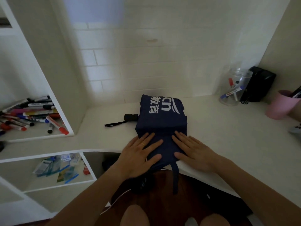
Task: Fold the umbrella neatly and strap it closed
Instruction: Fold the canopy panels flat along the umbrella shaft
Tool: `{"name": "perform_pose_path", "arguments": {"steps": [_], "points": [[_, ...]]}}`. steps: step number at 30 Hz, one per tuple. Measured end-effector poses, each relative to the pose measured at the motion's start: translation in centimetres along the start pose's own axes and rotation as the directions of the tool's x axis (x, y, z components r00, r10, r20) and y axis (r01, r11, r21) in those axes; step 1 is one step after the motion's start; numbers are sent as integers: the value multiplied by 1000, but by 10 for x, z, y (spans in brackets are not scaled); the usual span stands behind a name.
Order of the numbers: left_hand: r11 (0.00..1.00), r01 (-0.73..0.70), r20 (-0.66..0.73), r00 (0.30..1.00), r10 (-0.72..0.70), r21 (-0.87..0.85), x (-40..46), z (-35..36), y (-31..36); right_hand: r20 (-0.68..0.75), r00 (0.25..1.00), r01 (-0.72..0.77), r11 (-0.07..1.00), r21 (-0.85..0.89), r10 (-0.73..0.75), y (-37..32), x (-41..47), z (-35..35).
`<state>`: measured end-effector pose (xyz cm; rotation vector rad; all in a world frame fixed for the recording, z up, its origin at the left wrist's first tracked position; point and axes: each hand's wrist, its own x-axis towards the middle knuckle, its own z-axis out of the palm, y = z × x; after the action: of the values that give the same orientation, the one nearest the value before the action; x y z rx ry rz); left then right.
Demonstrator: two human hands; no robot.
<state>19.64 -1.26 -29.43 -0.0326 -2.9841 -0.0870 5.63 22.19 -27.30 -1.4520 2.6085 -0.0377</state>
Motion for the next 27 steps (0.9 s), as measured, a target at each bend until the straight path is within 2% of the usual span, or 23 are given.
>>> {"name": "perform_pose_path", "arguments": {"steps": [3, 4, 5, 6, 7, 8, 9, 10, 12, 13, 15, 19, 20, 22, 25, 27], "points": [[1000, 16, 85, 996, -18, 25, 17, -9, -6, 76, 996, -48, 999, 18, 47, -1, 11, -22], [999, 8, 95, 995, -11, 36, 21, -10, -9, 39, 996, -83, 994, 64, 80, -1, 17, -35], [999, 0, 99, 995, -4, 38, 23, -10, -11, -79, 989, -113, 983, 145, 125, 2, 23, -50], [999, -5, 100, 995, 2, 33, 24, -9, -11, -253, 947, -129, 957, 258, 197, 4, 29, -65], [1000, -6, 97, 995, 3, 28, 22, -8, -12, -412, 862, -132, 915, 382, 296, 8, 37, -79], [1000, -6, 91, 996, 4, 26, 21, -7, -11, -481, 774, -133, 848, 513, 412, 13, 46, -92], [1000, -8, 85, 996, 6, 24, 20, -6, -11, -443, 727, -140, 745, 652, 524, 16, 56, -103], [1000, -11, 78, 997, 10, 20, 20, -4, -11, -326, 731, -157, 613, 774, 600, 20, 66, -111], [1000, -13, 62, 998, 12, 15, 21, -3, -11, -75, 796, -205, 385, 900, 600, 23, 84, -121], [1000, -13, 58, 998, 12, 15, 21, -3, -12, -1, 822, -213, 310, 927, 569, 22, 91, -124], [1000, -12, 50, 999, 12, 5, 21, -2, -12, 17, 846, -162, 226, 961, 532, 22, 102, -126], [1000, -18, 35, 999, 18, -6, 21, -2, -12, -109, 849, 87, 66, 994, 517, 19, 98, -133], [1000, -18, 28, 999, 18, -3, 21, -1, -13, -159, 858, 147, 62, 987, 489, 18, 91, -134], [1000, -19, 6, 1000, 19, 1, 20, 0, -14, -257, 866, 218, 140, 966, 428, 14, 73, -132], [999, -33, -39, 999, 33, -7, 19, 0, -12, -337, 870, 227, 315, 921, 359, 7, 46, -116], [999, -50, -86, 995, 49, -9, 18, -1, -11, -343, 875, 213, 366, 906, 341, 7, 33, -105]]}}
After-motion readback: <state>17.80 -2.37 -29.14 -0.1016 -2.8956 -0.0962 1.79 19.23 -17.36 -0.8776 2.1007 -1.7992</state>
